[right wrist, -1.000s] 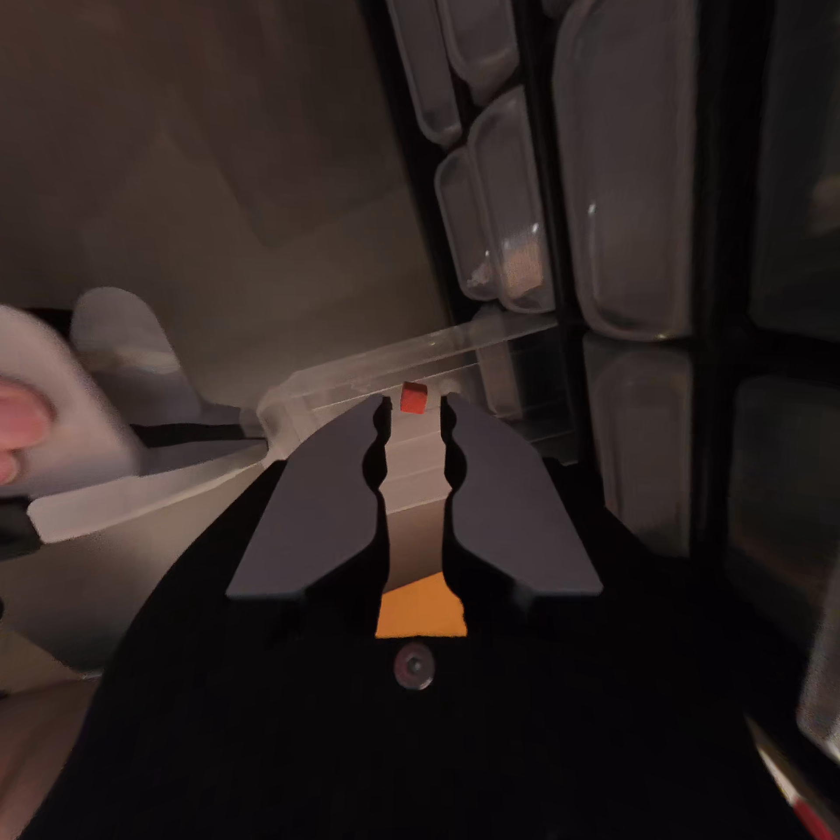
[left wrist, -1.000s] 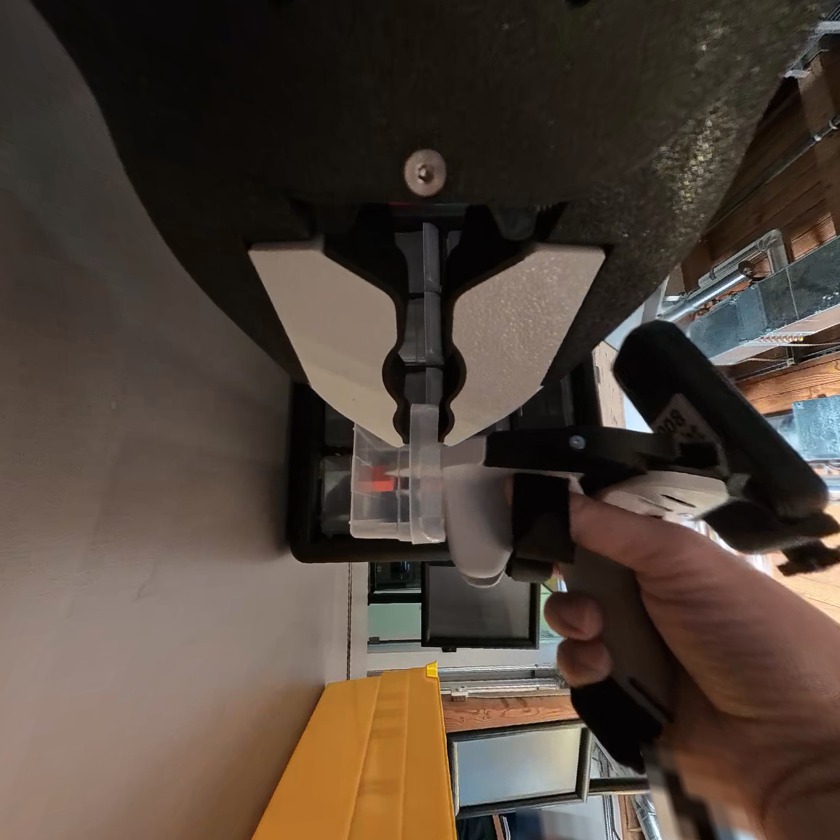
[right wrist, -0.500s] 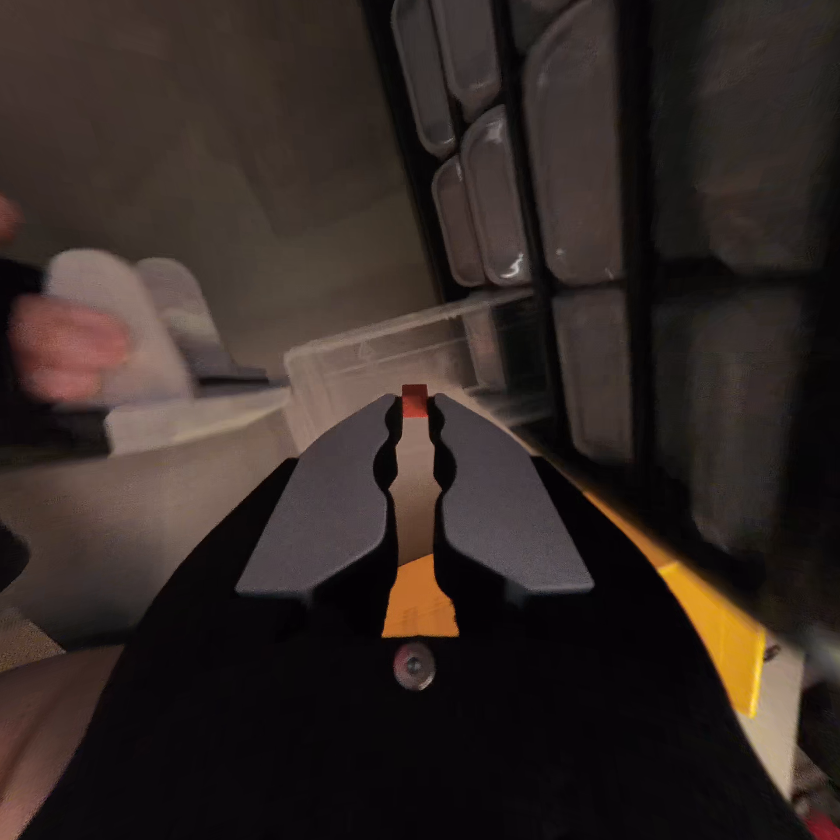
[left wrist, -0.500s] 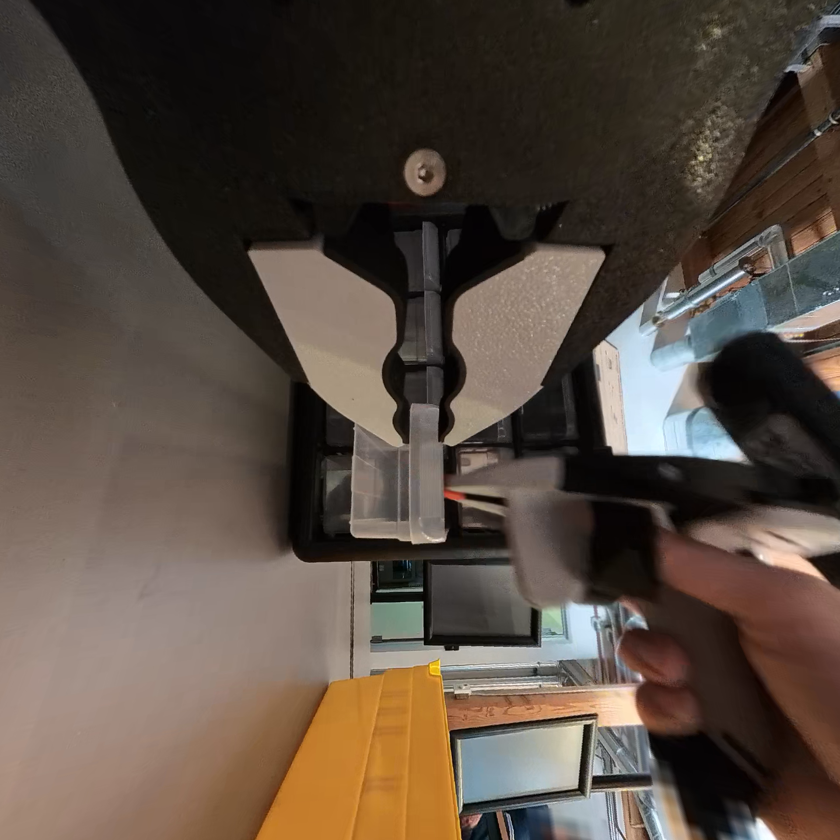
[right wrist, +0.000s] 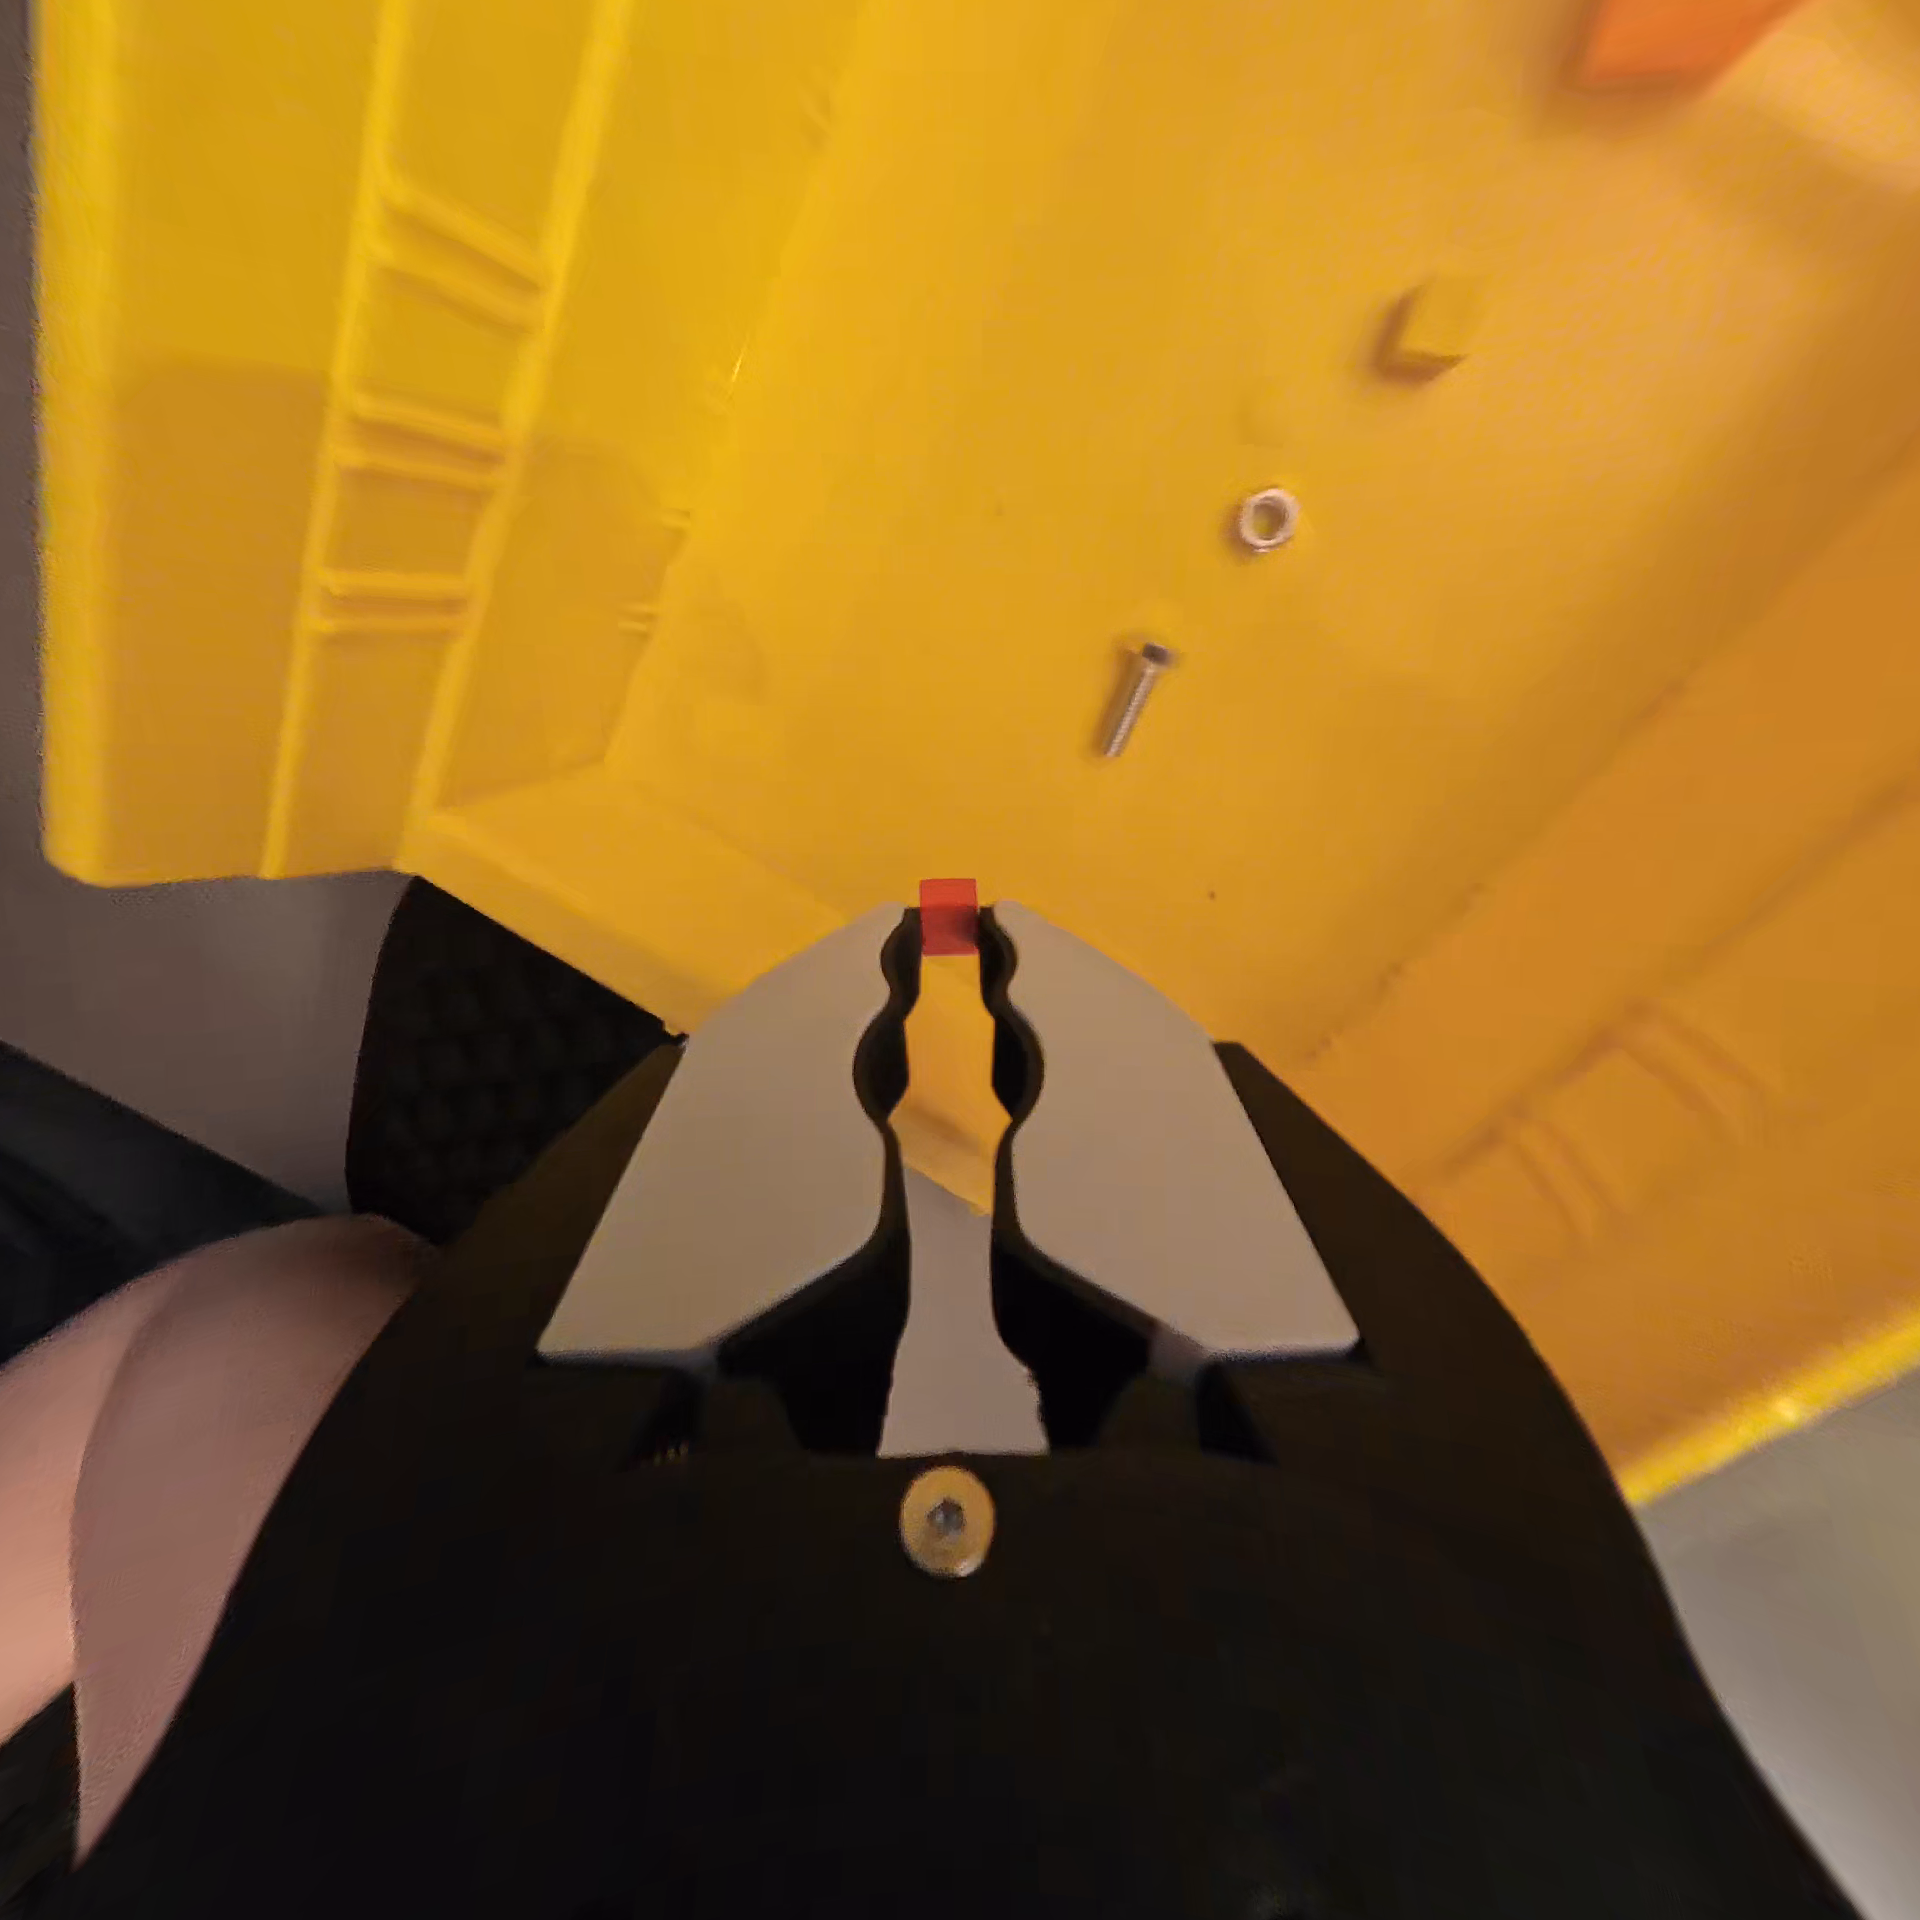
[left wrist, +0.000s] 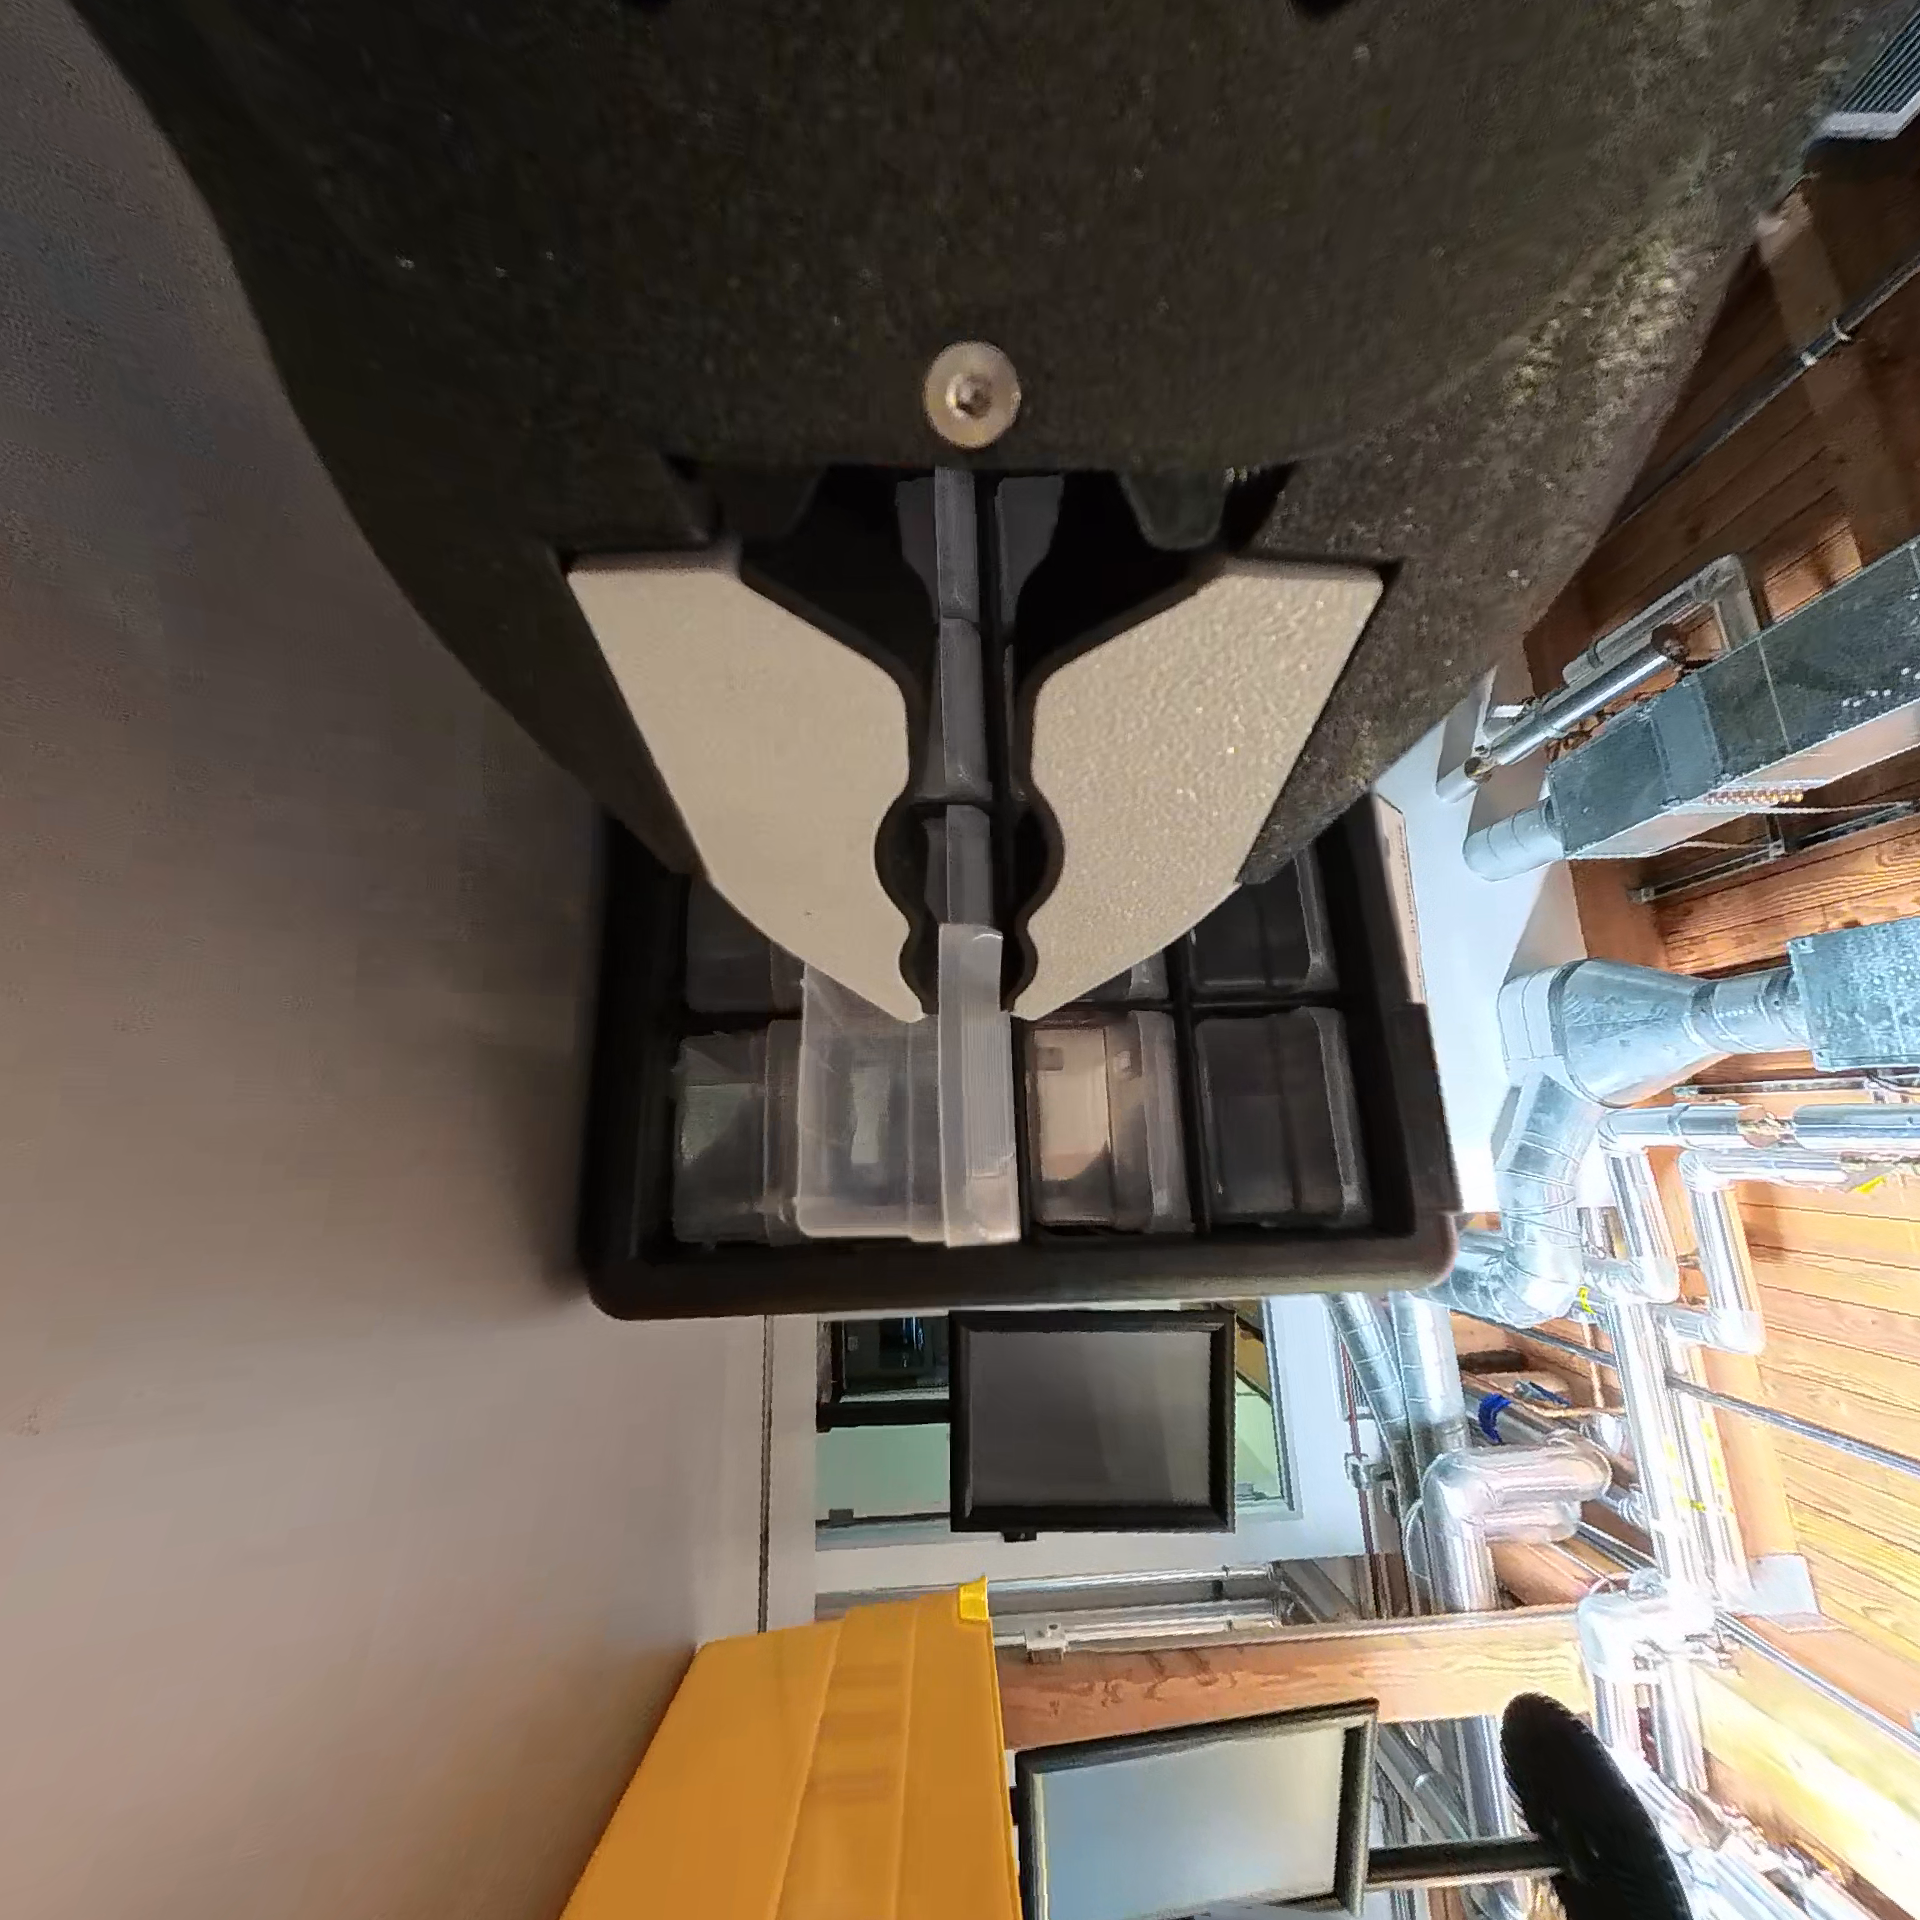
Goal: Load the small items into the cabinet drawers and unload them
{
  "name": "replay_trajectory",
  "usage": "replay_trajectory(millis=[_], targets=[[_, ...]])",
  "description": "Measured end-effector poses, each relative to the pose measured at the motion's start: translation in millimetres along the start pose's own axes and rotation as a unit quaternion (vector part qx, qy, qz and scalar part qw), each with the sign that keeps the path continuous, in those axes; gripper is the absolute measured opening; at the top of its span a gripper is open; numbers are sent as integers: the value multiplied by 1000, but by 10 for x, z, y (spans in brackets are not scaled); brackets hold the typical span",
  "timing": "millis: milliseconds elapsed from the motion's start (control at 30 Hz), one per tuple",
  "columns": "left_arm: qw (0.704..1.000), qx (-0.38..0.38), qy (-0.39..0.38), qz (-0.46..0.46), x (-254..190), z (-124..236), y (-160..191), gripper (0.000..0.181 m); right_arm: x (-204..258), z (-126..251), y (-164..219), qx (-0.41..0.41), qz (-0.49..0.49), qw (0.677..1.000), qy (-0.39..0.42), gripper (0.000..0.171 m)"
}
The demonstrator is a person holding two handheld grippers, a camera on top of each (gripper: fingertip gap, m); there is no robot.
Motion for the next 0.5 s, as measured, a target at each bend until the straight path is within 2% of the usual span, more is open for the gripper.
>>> replay_trajectory(millis=[100,333,500], targets=[[1000,11,-2,1,5,-108,29,11,-25,-138,-1,38,15,999,5,12],[1000,25,-5,-4,18,-318,89,11,-160,-342,51,112,-17,993,23,12],[999,34,-6,-9,30,-441,127,11,-211,-393,65,122,-31,992,28,13]])
Point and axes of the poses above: each gripper's, where its closed fingertips meet, z back along the fingers, y out of its underside, x = y × z across the jaws, the point moved 1 cm from there along z, back along the fingers, and after that the axes turned 9 degrees about z, right-handed, at the moved point
